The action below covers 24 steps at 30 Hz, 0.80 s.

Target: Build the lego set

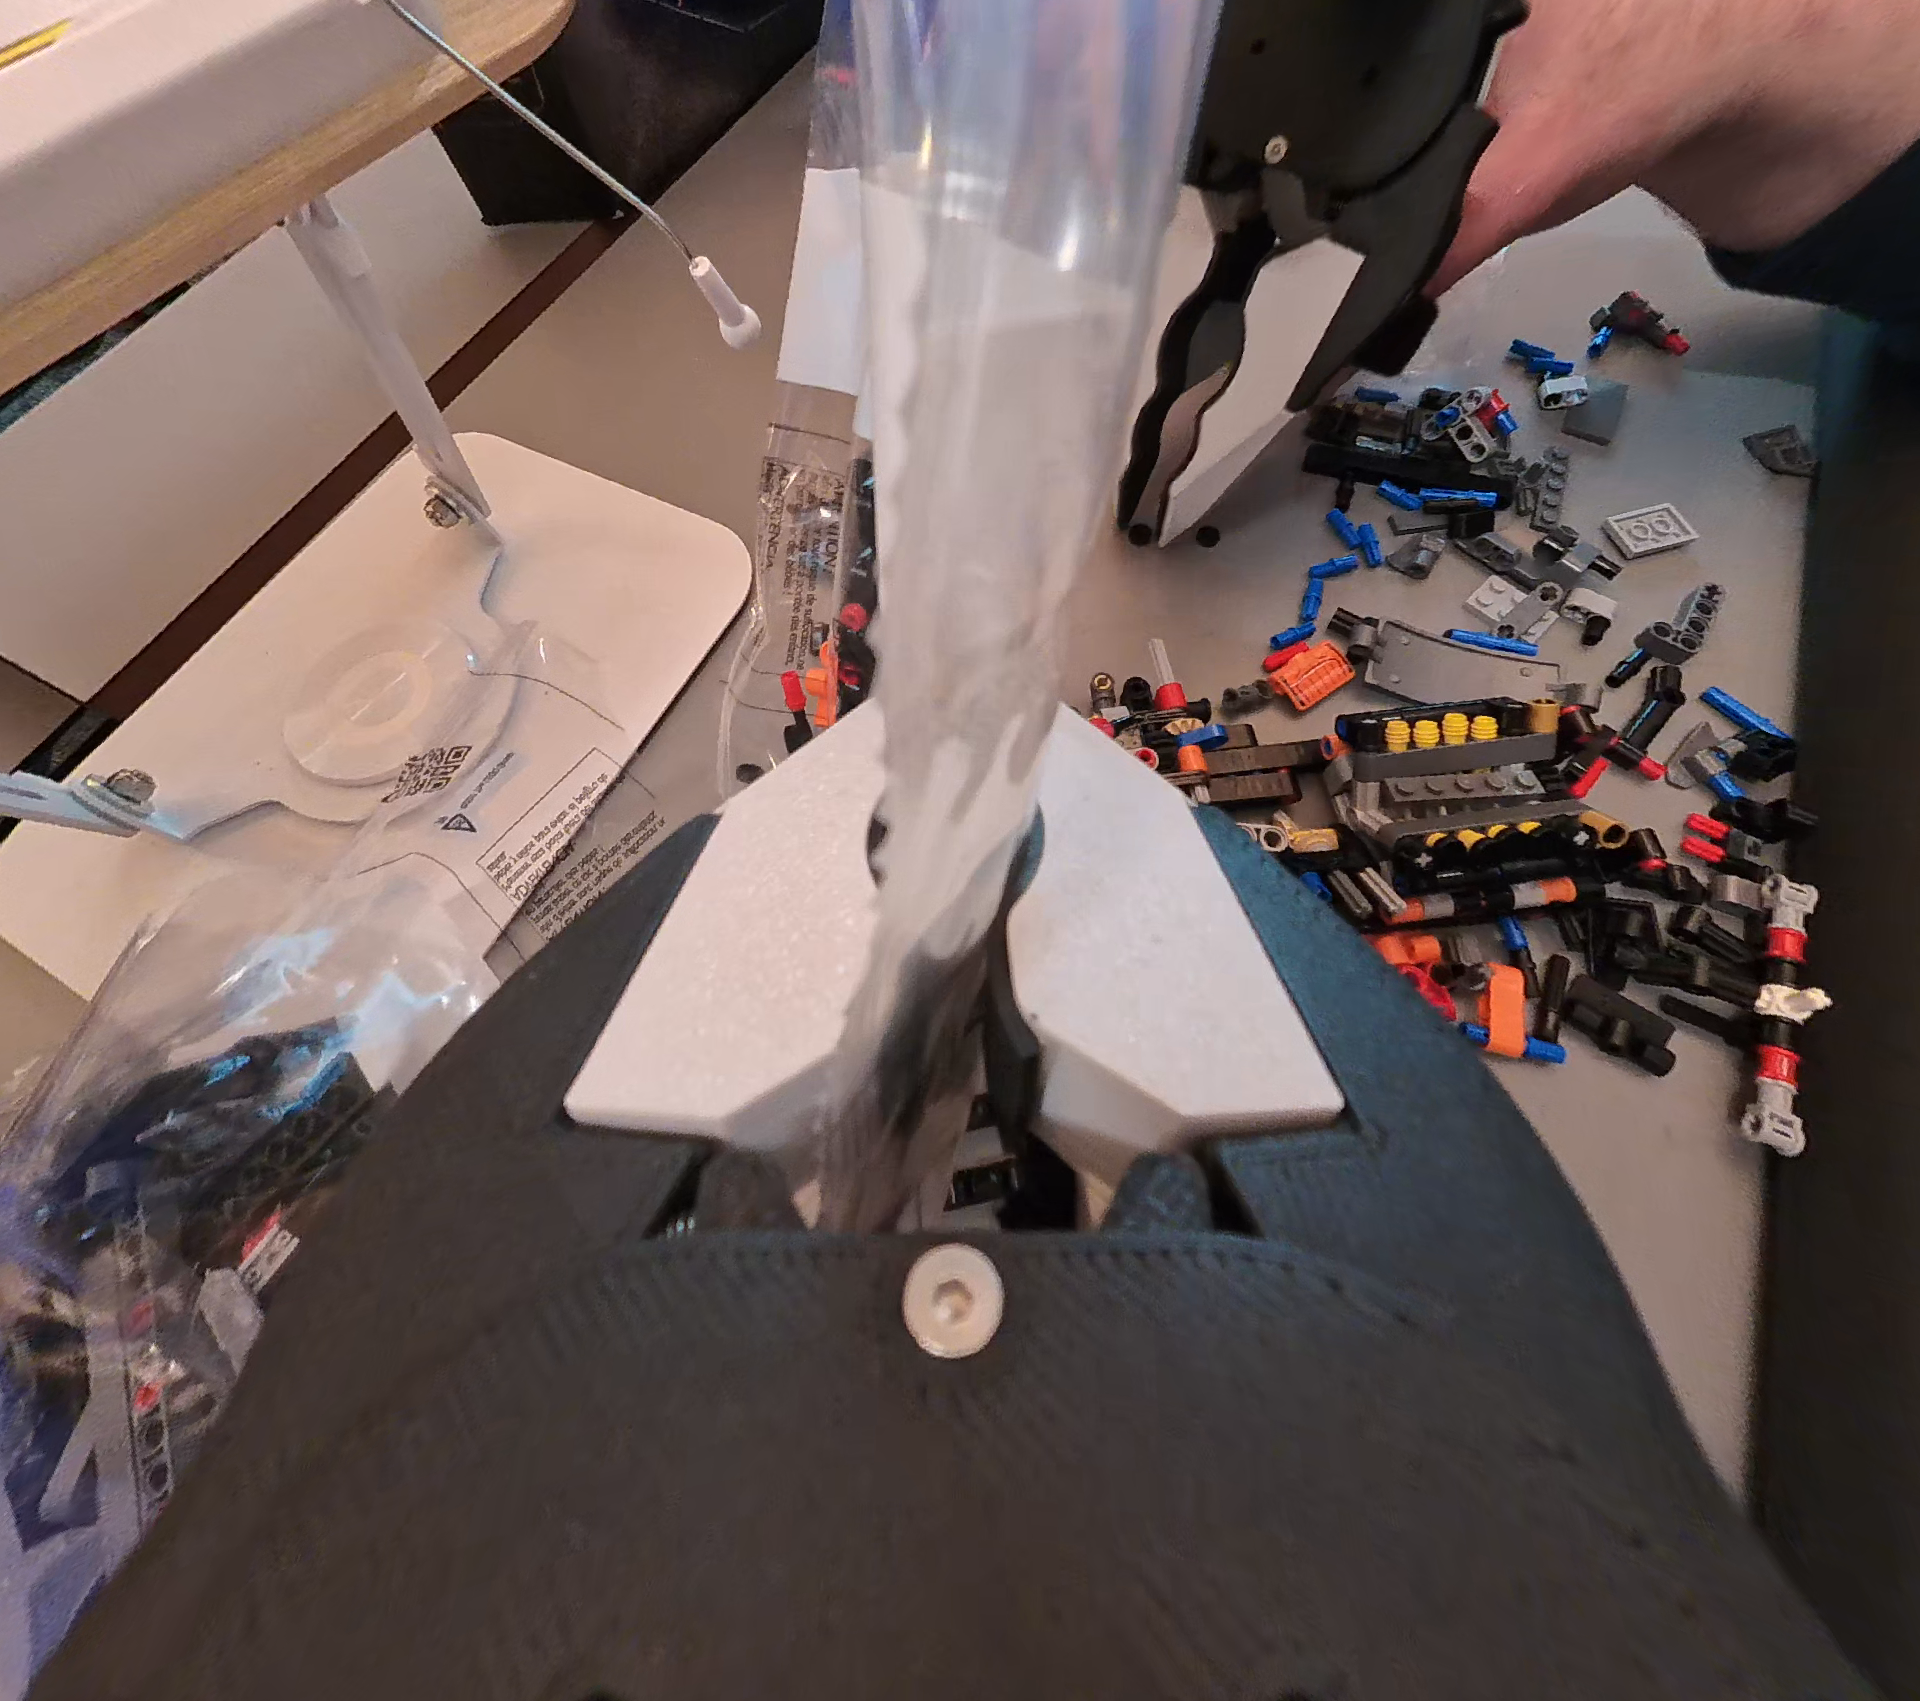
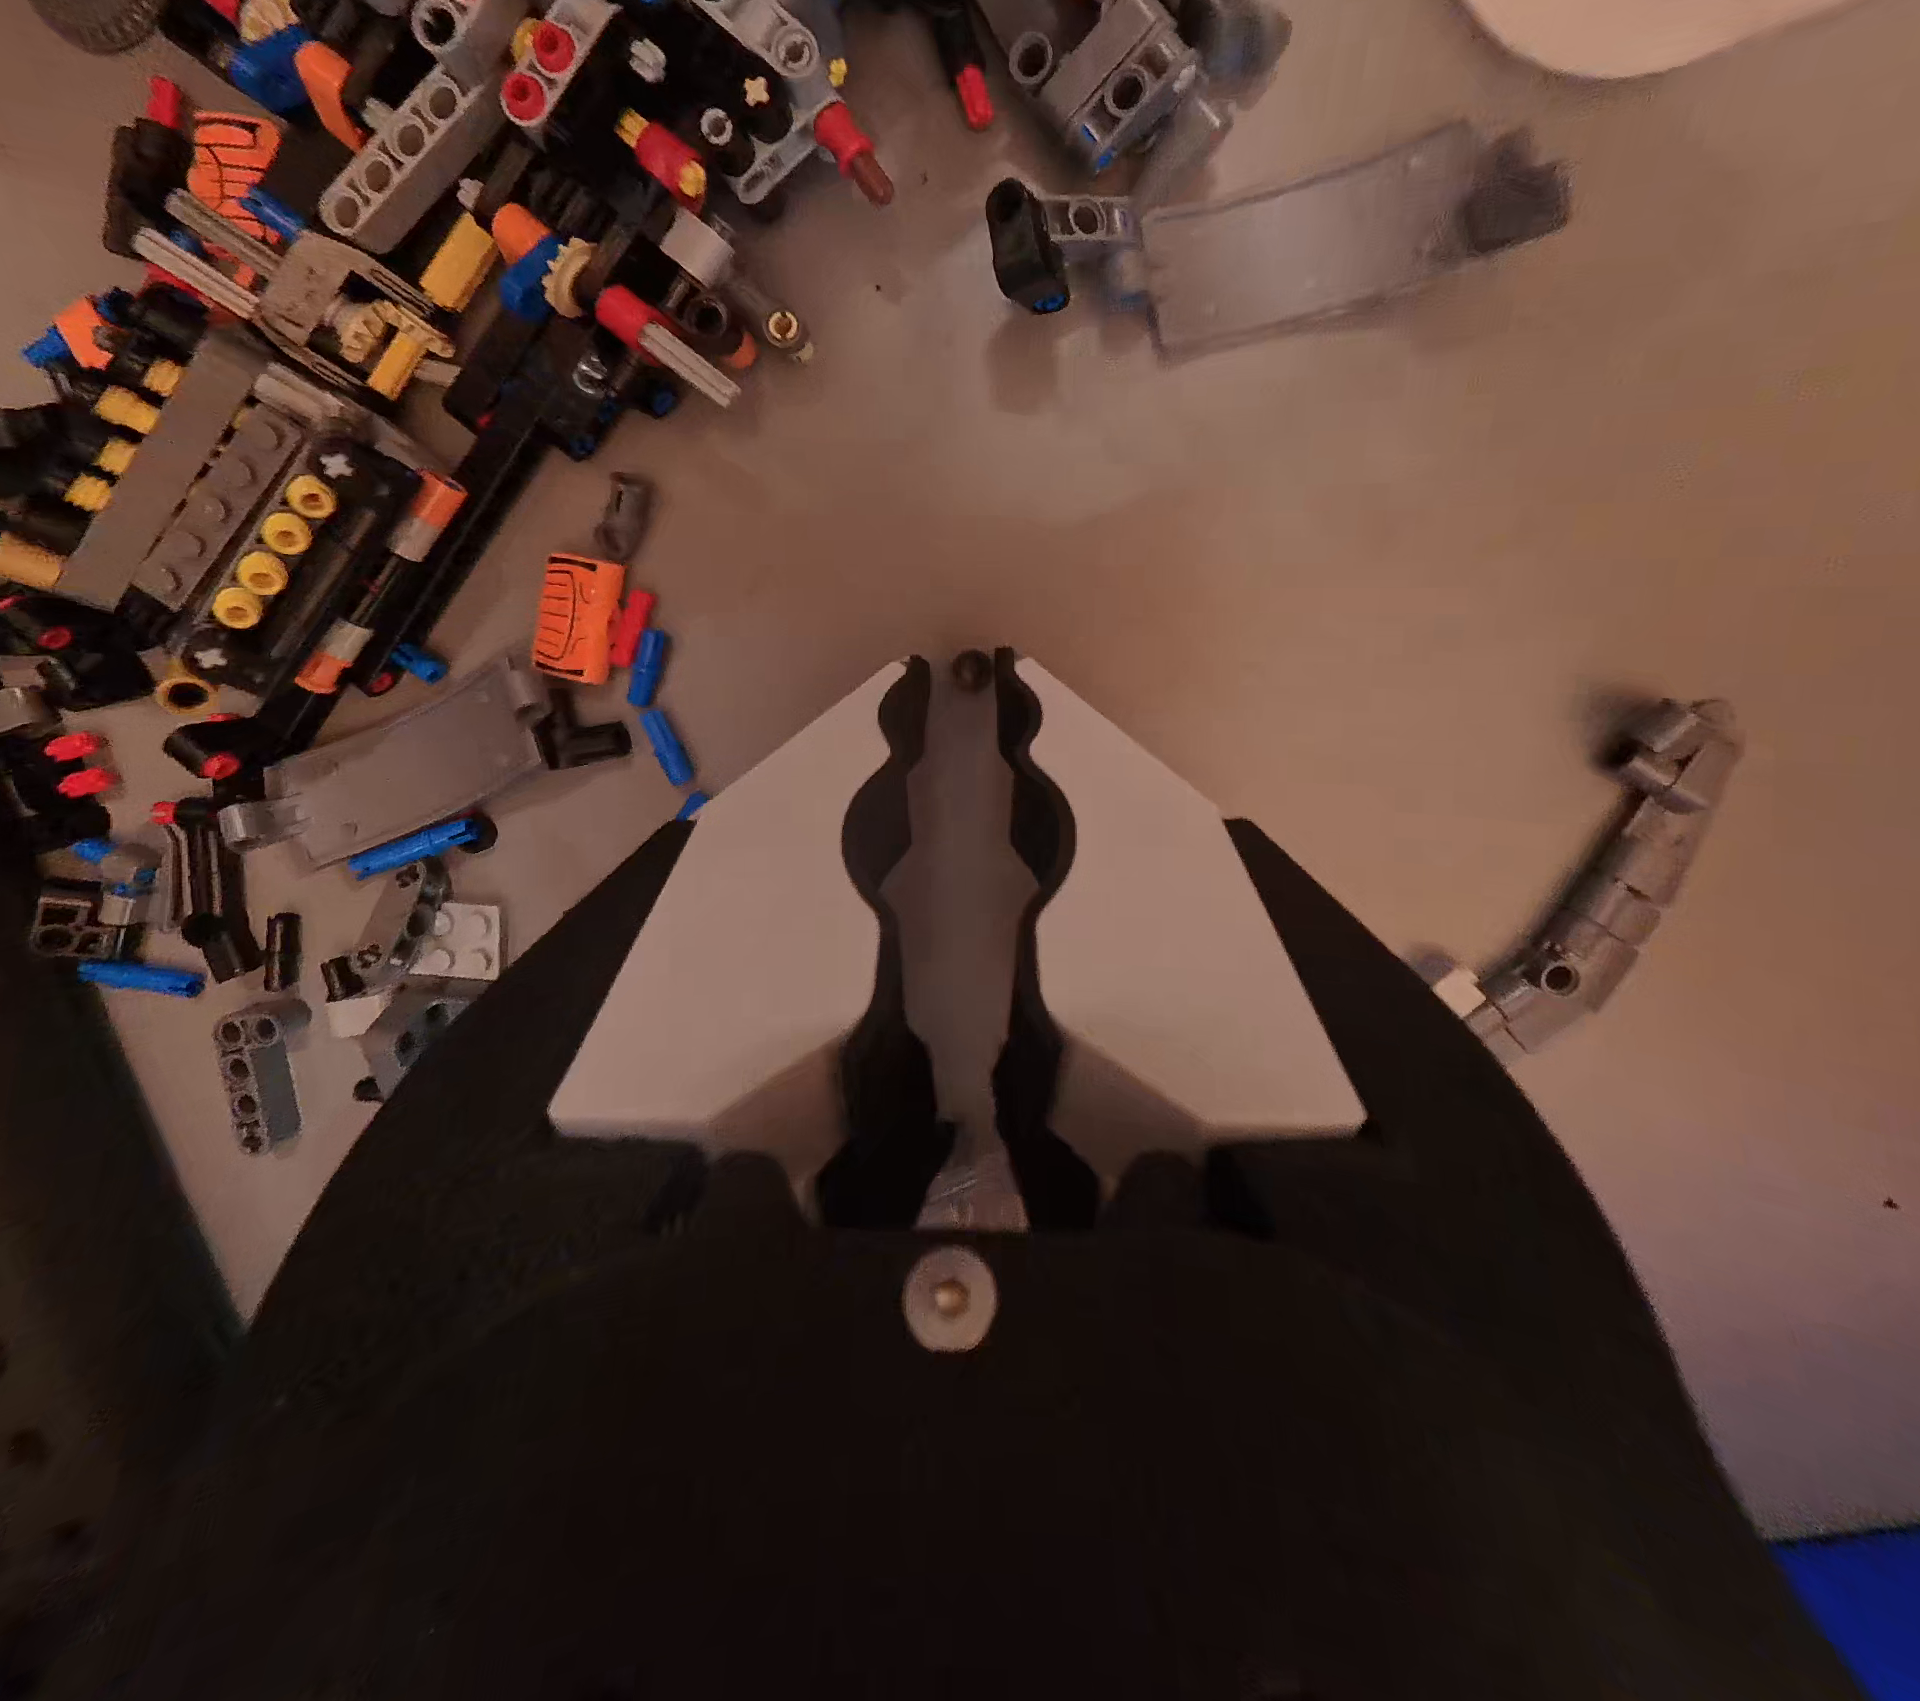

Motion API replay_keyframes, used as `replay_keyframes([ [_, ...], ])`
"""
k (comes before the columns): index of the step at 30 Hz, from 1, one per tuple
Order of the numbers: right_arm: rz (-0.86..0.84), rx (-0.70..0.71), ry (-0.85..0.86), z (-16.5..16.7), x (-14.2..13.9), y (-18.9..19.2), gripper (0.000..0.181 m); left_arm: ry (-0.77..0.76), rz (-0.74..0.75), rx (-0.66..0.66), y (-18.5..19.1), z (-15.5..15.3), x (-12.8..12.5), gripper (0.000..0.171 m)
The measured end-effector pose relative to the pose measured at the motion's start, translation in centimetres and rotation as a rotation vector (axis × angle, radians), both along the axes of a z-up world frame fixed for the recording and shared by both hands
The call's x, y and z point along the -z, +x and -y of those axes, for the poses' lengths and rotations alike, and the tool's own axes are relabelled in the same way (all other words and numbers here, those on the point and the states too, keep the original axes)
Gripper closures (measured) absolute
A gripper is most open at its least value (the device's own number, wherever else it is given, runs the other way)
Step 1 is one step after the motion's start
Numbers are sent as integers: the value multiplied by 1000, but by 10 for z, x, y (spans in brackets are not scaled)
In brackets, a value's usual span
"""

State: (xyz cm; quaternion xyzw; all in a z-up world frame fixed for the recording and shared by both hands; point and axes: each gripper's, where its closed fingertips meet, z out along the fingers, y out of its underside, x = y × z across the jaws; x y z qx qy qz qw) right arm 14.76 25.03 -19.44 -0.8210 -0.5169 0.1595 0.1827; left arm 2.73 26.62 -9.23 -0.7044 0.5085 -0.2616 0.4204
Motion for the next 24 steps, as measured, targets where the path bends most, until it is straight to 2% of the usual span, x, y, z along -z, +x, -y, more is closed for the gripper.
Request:
replay_keyframes([
  [8, 10, 4, 3, -2, 3, -1, 178, 0, -3, -2, 1, 0, 0, 171],
  [12, -15, -9, 2, 5, -11, 1, 178, 1, -6, -1, 1, 0, 0, 171],
  [15, -121, -12, 56, 9, -53, 1, 178, 1, -6, -1, 1, 0, 0, 171],
  [22, -389, -27, 292, 11, -186, -1, 178, -1, -5, 0, 1, -1, 1, 171],
  [24, -437, -47, 315, 10, -211, -9, 178, -1, -5, 0, 1, -1, 1, 171],
])
